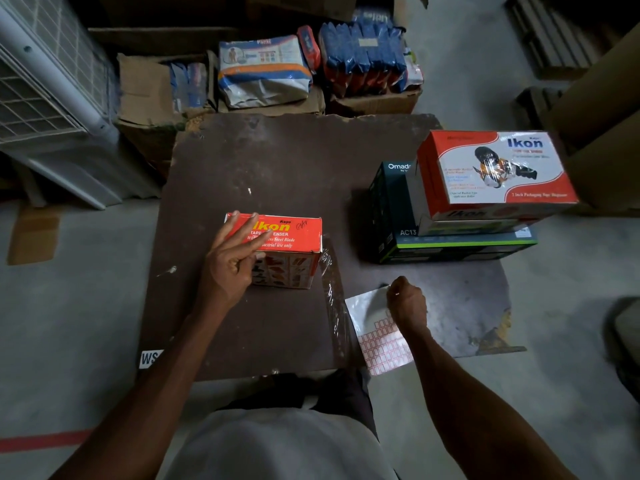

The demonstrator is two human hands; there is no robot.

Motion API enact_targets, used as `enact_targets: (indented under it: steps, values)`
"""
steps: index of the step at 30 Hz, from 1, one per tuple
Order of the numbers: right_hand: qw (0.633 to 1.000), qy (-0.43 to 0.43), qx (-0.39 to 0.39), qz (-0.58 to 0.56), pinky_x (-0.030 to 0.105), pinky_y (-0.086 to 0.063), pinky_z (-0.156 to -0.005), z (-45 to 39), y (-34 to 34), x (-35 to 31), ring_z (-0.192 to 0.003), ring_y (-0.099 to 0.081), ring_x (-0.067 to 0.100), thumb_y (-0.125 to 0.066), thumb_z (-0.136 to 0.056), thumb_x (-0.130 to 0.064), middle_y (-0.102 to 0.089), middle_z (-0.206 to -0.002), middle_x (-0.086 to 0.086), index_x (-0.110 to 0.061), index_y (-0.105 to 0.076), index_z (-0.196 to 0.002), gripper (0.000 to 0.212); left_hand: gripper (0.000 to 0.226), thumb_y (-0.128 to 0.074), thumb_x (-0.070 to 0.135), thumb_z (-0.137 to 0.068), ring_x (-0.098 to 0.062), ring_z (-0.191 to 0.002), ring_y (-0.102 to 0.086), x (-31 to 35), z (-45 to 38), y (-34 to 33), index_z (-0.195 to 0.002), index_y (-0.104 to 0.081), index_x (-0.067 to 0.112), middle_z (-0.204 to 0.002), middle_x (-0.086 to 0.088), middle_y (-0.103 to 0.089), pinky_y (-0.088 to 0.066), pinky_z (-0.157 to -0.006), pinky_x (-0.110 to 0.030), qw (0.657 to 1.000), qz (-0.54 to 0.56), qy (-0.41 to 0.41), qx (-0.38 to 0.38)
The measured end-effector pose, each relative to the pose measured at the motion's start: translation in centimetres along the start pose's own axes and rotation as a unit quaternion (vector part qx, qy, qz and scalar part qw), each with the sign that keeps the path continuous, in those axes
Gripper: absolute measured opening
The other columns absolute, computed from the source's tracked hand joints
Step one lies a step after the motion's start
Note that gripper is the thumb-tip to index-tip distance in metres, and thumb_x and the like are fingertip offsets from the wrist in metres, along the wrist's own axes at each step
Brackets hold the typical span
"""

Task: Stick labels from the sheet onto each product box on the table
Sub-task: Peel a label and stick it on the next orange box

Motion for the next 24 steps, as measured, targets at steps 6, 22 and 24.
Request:
enact_targets:
  steps: [6,22,24]
  values:
    - [0.979,-0.026,-0.048,-0.197,0.035,-0.058,-0.068,-0.9,0.2,2.0,-0.08,-0.068,0.021,-0.061,-0.101,-0.016,-0.074,-0.095,0.007,-0.011,-0.07,-0.096,0.012,0.057,-0.065,-0.017,-0.087,-0.036,-0.149,-0.029,-0.6,-0.1,-0.3,-0.134,-0.063,0.015,-0.15,-0.007,-0.049,-0.018,-0.111,0.0,1.0,-0.001,0.012,-0.007]
    - [0.771,-0.018,-0.04,-0.636,0.021,-0.038,-0.051,11.6,5.9,-16.2,-0.054,-0.044,0.006,-0.072,-0.095,-0.013,-0.059,-0.064,-0.008,-0.011,-0.073,-0.097,0.003,0.052,-0.056,-0.005,-0.087,-0.016,-0.15,-0.031,-0.4,0.5,-0.3,-0.13,-0.069,0.022,-0.148,0.002,-0.054,-0.039,-0.117,-0.039,0.999,-0.02,0.019,0.042]
    - [0.786,0.019,-0.076,-0.613,0.02,-0.04,-0.052,13.5,5.2,-20.0,-0.057,-0.049,0.003,-0.073,-0.095,-0.014,-0.067,-0.07,-0.007,-0.012,-0.076,-0.094,0.004,0.05,-0.055,0.001,-0.088,-0.018,-0.15,-0.033,-0.3,0.6,-0.4,-0.13,-0.069,0.023,-0.148,0.002,-0.055,-0.038,-0.117,-0.042,0.998,-0.027,0.018,0.047]
Point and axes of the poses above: each hand's wrist, its own z-axis away from the middle knuckle, its own y-axis out of the back of the hand, x = y × z, the point moved 9 cm from there along -z, towards the middle knuckle
